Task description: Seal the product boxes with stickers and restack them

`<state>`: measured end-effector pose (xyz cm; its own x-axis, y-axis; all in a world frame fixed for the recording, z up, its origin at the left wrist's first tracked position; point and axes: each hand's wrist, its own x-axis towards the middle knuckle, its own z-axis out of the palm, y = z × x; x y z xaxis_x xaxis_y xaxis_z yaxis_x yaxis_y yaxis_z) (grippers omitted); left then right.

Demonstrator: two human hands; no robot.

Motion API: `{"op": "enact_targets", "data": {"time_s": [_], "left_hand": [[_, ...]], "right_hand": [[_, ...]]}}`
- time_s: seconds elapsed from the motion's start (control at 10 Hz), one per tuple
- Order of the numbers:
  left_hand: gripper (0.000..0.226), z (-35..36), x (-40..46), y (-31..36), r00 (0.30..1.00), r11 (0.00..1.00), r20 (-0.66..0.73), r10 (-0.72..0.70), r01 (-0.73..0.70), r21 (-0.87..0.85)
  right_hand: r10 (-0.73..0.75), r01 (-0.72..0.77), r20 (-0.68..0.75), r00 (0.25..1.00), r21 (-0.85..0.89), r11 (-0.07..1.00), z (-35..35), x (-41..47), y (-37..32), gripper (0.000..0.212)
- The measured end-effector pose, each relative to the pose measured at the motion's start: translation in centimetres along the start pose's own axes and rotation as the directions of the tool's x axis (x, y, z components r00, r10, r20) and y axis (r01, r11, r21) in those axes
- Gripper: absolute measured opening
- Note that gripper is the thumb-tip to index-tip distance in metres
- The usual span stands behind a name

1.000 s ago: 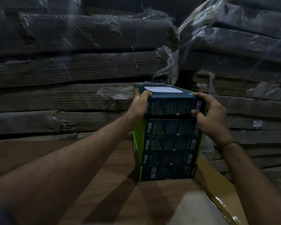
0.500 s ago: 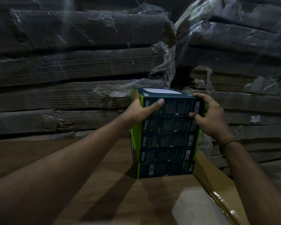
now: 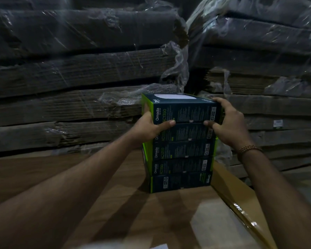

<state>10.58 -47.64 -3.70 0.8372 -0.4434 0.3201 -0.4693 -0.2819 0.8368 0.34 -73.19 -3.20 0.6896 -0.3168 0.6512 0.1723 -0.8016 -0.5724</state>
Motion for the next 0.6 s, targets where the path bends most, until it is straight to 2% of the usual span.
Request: {"op": "enact_targets", "data": {"time_s": [0.1, 0.2, 0.3, 0.4, 0.6], "left_hand": [[0.119, 0.1, 0.1, -0.1, 1.0, 1.0, -0.003, 0.003, -0.003, -0.015], [0.134, 0.2, 0.1, -0.1, 1.0, 0.999, 0.012, -0.021, 0.021, -0.025], [0.117, 0.0, 0.2, -0.1, 0.999, 0.999, 0.014, -0.038, 0.038, -0.035], [0.097, 0.0, -0.2, 0.0, 0.999, 1.0, -0.041, -0.015, 0.015, -0.001], [0.124, -0.6, -4.1, 1.3, 0.99, 0.999, -0.137, 0.026, -0.02, 0.044]], "right_hand": [[-0.002, 0.002, -0.005, 1.0, -0.008, 1.0, 0.0, -0.1, 0.0, 0.081], [0.008, -0.008, 0.001, 1.0, -0.005, 1.0, 0.0, -0.2, -0.2, 0.082], [0.024, -0.024, 0.014, 1.0, 0.013, 1.0, 0.1, -0.4, -0.4, 0.082], [0.041, -0.041, 0.012, 0.999, -0.01, 0.999, 0.1, -0.5, -0.7, 0.087], [0.104, -0.1, 0.02, 0.994, -0.138, 0.985, 0.4, -2.1, -2.6, 0.104]]}}
